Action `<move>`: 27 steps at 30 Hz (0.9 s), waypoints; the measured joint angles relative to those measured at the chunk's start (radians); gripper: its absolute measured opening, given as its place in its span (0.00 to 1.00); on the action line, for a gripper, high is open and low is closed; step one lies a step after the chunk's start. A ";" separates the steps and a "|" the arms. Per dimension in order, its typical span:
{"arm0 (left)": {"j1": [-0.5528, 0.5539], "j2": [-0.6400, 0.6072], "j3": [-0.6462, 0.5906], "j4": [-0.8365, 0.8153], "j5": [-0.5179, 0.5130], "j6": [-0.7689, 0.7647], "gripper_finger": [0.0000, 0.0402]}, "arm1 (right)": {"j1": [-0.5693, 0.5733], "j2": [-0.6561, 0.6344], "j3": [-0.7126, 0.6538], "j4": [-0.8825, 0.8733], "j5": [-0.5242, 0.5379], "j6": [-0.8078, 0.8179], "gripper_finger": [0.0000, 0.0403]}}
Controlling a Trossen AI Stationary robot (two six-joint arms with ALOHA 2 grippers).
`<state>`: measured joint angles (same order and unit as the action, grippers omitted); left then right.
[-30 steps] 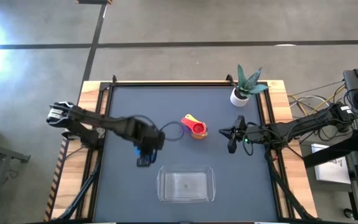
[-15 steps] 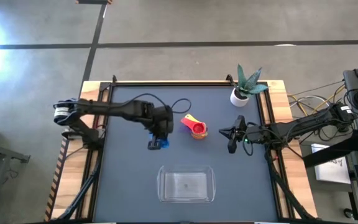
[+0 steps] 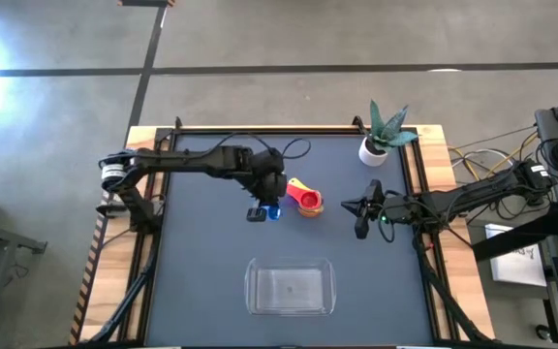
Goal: Nest measuring cups in basket
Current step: Stack the blue measuring cup on top of the red measuring cup
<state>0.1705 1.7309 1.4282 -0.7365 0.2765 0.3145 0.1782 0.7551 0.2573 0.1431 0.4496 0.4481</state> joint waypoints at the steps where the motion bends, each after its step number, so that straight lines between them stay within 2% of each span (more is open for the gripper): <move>1: 0.004 0.016 0.019 0.000 0.013 0.015 0.00 | 0.000 0.000 0.000 0.000 0.000 -0.002 0.02; 12: 0.070 0.246 0.304 -0.048 0.029 0.153 0.00 | 0.000 0.000 0.000 -0.003 0.000 0.009 0.02; 18: 0.076 0.418 0.522 -0.224 0.017 0.260 0.00 | 0.000 0.000 0.000 -0.003 -0.001 0.010 0.02; 23: 0.075 0.577 0.740 -0.369 -0.068 0.269 0.00 | 0.000 0.000 0.000 -0.003 0.005 0.007 0.02; 27: 0.076 0.688 0.933 -0.477 -0.080 0.269 0.00 | 0.000 0.000 0.000 -0.004 0.006 0.006 0.02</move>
<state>0.2462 2.4191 2.3608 -1.2131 0.1967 0.5830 0.1783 0.7551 0.2573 0.1392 0.4557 0.4541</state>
